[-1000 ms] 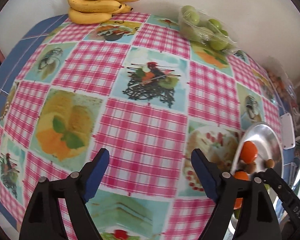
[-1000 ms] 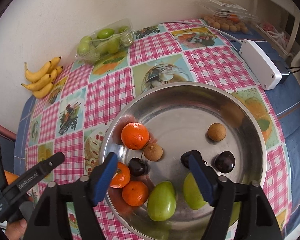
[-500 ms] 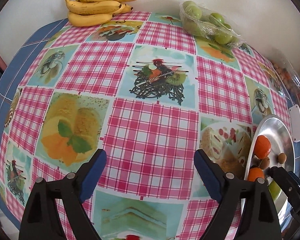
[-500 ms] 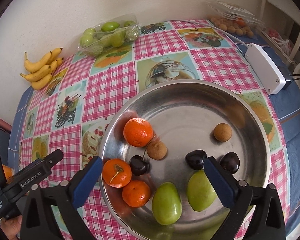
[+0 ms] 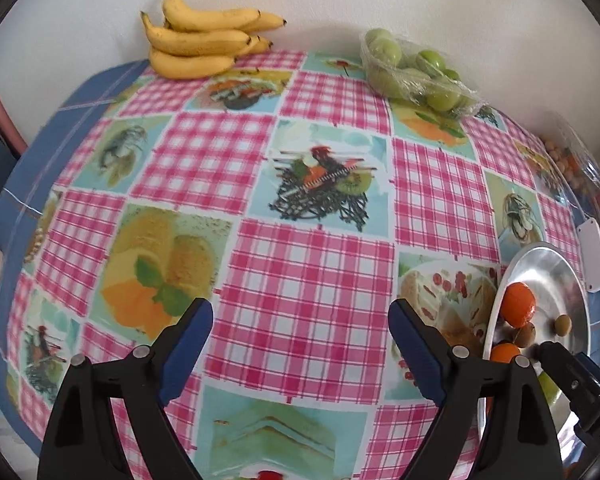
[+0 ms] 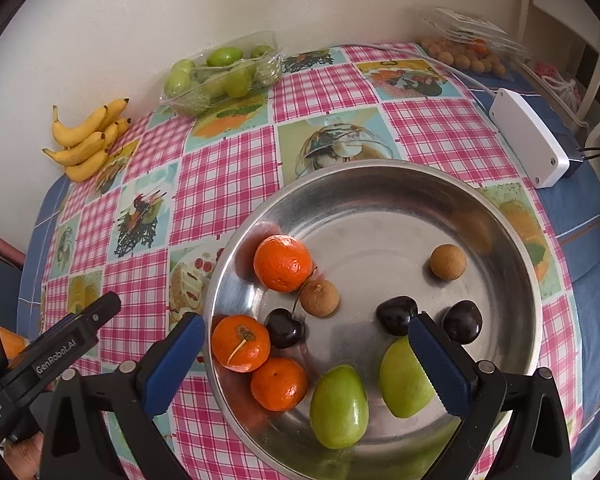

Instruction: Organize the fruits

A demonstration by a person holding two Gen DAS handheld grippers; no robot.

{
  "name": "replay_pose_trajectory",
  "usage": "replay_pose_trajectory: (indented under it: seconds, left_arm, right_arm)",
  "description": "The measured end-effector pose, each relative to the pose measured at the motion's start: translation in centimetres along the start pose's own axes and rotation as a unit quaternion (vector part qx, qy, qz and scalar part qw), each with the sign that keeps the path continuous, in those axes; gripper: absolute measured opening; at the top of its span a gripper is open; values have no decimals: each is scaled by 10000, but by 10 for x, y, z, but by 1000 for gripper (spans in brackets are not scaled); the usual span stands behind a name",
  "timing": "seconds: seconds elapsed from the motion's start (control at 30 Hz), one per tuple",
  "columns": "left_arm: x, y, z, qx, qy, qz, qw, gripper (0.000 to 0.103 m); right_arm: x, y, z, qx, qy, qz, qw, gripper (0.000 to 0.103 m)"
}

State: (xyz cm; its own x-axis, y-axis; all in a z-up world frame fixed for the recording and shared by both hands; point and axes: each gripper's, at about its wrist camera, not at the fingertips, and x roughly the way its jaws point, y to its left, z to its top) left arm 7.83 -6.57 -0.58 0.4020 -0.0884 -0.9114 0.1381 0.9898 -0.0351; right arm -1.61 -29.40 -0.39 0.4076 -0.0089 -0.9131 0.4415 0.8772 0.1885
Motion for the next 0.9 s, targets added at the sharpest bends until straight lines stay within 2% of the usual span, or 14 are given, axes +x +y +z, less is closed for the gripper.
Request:
replay_pose_trajectory:
  seconds: [0.13,0.23,0.33,0.47,0.63,0.9]
  left_arm:
    - [-7,2,-2,-22,-99,-18,9999,90]
    - [-11,2,-5,48,-135,252,9996,90]
    - [-9,0,-12,73,-3,569,9984,90]
    - [-9,3,-22,15,215,544,9983,90]
    - [-16,8,-30,1,251,846,9961,90]
    - [-24,13,-41,39,396,773,9962,90]
  right_arm:
    - [-3,2,-4,49,-21,32,10000,103]
    - [-4,6,-9,-13,-15,16,10000,103]
    - [-6,7,-14,-17,-24,27,10000,103]
    - [-8,8,-20,-57,-20,3,10000,103]
    - [-12,7,-29,-84,-25,-17,10000,103]
    - [-18,7,-42,-152,-17,-53,9999,103]
